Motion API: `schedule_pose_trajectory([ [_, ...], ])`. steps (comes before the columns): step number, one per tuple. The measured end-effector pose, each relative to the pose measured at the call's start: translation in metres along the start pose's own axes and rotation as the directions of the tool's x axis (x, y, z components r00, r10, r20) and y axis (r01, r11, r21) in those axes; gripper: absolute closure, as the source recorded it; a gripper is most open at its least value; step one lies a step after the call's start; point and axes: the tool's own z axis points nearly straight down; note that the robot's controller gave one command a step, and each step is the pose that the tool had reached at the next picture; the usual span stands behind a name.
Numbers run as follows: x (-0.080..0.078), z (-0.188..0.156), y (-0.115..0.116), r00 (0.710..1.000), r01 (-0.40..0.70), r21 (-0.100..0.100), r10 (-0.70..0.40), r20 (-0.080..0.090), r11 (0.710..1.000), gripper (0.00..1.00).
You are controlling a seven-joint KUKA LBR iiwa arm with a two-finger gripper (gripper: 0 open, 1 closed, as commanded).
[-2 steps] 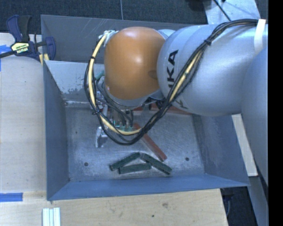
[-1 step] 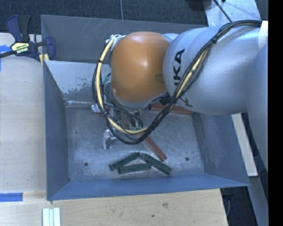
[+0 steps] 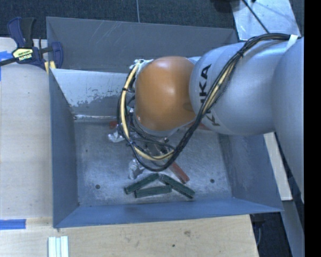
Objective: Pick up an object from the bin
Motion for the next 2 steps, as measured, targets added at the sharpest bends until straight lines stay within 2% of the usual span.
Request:
schedule_pose_trajectory([
  [1, 0.014, 0.046, -0.001, 0.976, -0.218, -0.001, 0.218, -0.002, 0.976, 0.00],
  [2, 0.019, 0.057, -0.015, 0.998, -0.061, -0.008, 0.061, 0.005, 0.998, 0.00],
])
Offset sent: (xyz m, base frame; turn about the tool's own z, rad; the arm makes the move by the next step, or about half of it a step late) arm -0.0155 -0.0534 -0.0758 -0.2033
